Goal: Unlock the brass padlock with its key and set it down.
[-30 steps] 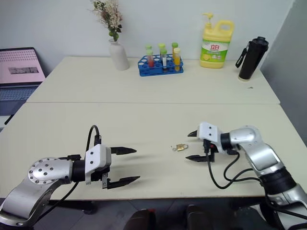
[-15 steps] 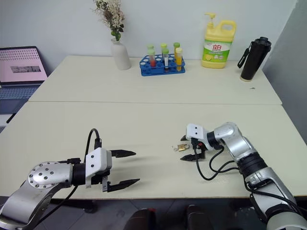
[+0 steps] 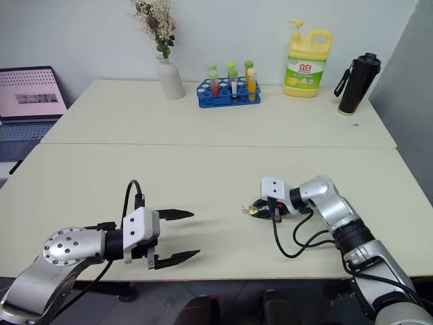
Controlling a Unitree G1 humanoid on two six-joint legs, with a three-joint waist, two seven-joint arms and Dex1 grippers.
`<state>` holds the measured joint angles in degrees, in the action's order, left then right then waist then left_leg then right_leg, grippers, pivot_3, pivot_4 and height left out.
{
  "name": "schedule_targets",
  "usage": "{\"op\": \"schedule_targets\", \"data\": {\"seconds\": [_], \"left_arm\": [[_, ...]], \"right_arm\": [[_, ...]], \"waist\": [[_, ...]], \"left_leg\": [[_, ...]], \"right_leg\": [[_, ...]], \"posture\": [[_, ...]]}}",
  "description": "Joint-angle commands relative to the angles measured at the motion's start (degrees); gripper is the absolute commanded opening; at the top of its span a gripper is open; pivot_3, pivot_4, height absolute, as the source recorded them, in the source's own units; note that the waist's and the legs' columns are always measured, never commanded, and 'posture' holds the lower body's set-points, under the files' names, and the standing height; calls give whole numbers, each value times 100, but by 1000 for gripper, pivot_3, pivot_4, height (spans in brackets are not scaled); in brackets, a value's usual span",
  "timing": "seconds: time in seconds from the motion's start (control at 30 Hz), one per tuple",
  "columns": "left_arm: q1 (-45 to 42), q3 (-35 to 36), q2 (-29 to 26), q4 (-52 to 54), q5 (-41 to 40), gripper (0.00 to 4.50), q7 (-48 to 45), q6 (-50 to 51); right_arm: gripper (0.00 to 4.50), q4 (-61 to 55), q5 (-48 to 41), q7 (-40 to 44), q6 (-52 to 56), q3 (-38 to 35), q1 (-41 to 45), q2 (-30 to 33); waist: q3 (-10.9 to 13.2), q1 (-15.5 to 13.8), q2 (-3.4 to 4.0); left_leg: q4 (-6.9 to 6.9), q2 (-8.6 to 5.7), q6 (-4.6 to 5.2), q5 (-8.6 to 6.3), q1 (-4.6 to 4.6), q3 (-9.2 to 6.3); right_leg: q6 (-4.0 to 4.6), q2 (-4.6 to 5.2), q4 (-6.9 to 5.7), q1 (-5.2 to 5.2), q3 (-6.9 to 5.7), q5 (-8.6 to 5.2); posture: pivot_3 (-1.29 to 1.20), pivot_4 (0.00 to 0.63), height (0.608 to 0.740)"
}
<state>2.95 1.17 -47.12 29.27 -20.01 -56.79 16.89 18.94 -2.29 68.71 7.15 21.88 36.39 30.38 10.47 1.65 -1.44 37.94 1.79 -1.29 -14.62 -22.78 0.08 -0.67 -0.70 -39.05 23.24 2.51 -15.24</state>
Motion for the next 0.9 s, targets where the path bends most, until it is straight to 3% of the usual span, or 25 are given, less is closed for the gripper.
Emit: {"op": "schedule_targets", "data": {"seconds": [0.03,0.23,0.33,0.4,0.67,0.9], "left_arm": [[-218,-71,108,-24,-43,4500,116,104],[-1266,-181,807,-398,-594,4500,417,818],[-1779,-296,963,-570,-947,4500,302,1306],[-2160,-474,1002,-735,-1121,4500,101,1580],[-3138,-995,963,-1504,-1180,4500,-735,1931],[-3935,-1074,1342,-2133,-1202,4500,-851,2100]], "right_arm": [[930,-707,2,-339,207,-417,-362,283],[930,-2819,462,-1423,-34,-1012,-1657,754],[930,-3645,713,-1951,96,-1187,-2230,727],[930,-4003,1216,-2379,-371,-1226,-2490,820],[930,-4161,2971,-3813,-2015,-1255,-2626,1145],[930,-4212,3146,-4260,-2550,-1346,-2587,1060]], "waist": [[0,-9,0],[0,-116,-1],[-1,-100,-3],[-1,-71,-3],[-1,8,-3],[0,-2,-5]], "left_leg": [[0,-2,0,0,-1,1],[6,-12,0,0,-14,-3],[3,-7,-1,0,-13,-7],[2,-6,-1,0,-10,-6],[3,-13,-3,1,-6,5],[8,-17,-2,1,-13,5]], "right_leg": [[0,0,0,0,1,0],[-11,-2,4,2,-5,-3],[-13,-9,4,2,-6,-3],[-12,-11,2,3,-2,-3],[-14,-22,1,4,-4,-3],[-13,-20,1,4,-2,-3]], "posture": [[0,150,740],[0,150,740],[0,150,740],[0,150,740],[0,150,740],[0,150,740]]}}
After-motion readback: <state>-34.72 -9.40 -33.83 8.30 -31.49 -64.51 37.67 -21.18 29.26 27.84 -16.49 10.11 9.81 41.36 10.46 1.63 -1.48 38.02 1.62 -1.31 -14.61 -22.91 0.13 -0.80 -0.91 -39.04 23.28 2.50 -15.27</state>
